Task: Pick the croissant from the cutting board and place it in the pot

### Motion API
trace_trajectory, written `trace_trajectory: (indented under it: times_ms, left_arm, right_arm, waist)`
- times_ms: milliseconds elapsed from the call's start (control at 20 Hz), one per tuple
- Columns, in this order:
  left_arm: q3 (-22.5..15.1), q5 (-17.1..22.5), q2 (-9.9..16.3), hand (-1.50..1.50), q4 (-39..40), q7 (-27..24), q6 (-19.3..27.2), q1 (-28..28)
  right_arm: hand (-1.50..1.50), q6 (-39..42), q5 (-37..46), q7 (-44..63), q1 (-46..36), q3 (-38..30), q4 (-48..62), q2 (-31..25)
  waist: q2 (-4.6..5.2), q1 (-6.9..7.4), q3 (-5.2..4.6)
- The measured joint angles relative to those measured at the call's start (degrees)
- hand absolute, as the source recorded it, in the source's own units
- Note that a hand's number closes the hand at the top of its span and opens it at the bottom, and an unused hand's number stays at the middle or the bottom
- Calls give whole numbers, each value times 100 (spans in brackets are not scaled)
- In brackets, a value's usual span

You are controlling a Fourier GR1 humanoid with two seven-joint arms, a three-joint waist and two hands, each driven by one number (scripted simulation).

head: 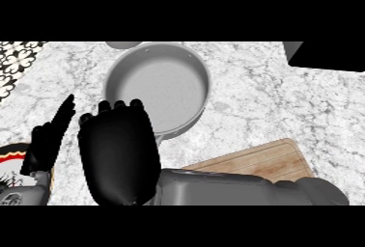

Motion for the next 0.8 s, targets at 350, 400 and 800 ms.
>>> trace_trajectory:
  times_ms: [350,400,800]
  left_arm:
    - [62,15,-15,0,5,-11,23,-26]
    - [84,27,5,0,-20,40,14,-55]
    - [163,50,33,0,-34,-53,-30,22]
  right_arm:
    - [150,-766,-376,-45,-932,-348,827,1]
    - [150,-941,-413,-130,-977,-364,1001,3]
    - [150,-1874,-1109,-621,-1787,-628,2531,23]
  waist:
    - [42,-56,1]
    - [49,-79,2]
    - [87,-107,3]
